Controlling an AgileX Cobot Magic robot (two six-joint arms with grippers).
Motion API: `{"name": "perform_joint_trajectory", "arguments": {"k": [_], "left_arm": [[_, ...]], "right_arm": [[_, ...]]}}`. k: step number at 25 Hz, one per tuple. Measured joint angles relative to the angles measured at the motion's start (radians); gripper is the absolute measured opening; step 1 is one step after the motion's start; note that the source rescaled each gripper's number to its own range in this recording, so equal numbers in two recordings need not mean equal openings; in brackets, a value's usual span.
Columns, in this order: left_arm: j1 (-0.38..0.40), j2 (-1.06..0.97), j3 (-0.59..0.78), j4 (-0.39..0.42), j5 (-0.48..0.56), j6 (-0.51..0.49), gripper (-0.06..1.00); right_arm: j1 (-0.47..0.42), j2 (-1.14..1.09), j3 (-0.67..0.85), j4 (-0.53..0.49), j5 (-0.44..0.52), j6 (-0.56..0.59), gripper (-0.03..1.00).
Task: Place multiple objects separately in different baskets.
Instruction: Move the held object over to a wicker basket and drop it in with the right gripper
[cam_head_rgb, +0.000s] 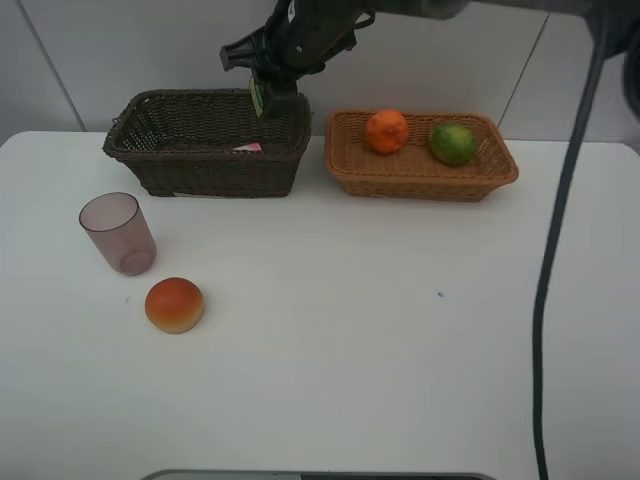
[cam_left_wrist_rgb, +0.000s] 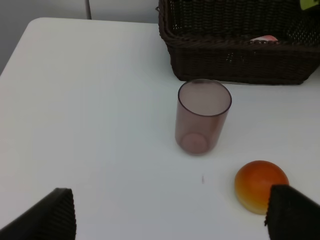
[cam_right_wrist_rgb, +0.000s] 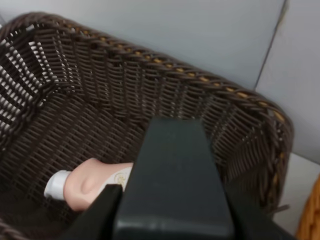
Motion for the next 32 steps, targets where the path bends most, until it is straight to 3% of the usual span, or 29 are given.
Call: {"name": "perform_joint_trajectory", "arguments": {"k": [20,22,25,26,28,32], "left_arm": [[0.000,0.000,0.000,0.000,0.000,0.000,0.98],[0.000,0.000,0.000,0.000,0.000,0.000,0.98],[0.000,0.000,0.000,0.000,0.000,0.000,0.98],[0.000,0.000,0.000,0.000,0.000,0.000,0.98],[0.000,0.000,0.000,0.000,0.000,0.000,0.98],[0.000,0.000,0.000,0.000,0.000,0.000,0.98]], "right_arm": [[0.000,0.104,0.000,-0.011,-0.058,0.000,0.13],[0.000,0.102,-0.001,-0.014,-0.065,0.000,0.26],[0.000,0.096,-0.008,-0.016,-0.074,0.000,0.59],[0.000,0.093,-0.009,-0.016,-0.076,0.000,0.65],[0.000,0.083,-0.009,-0.017,-0.076,0.000,0.74],[0.000,0.058,-0.010,-0.018,-0.073,0.000,0.77]]}}
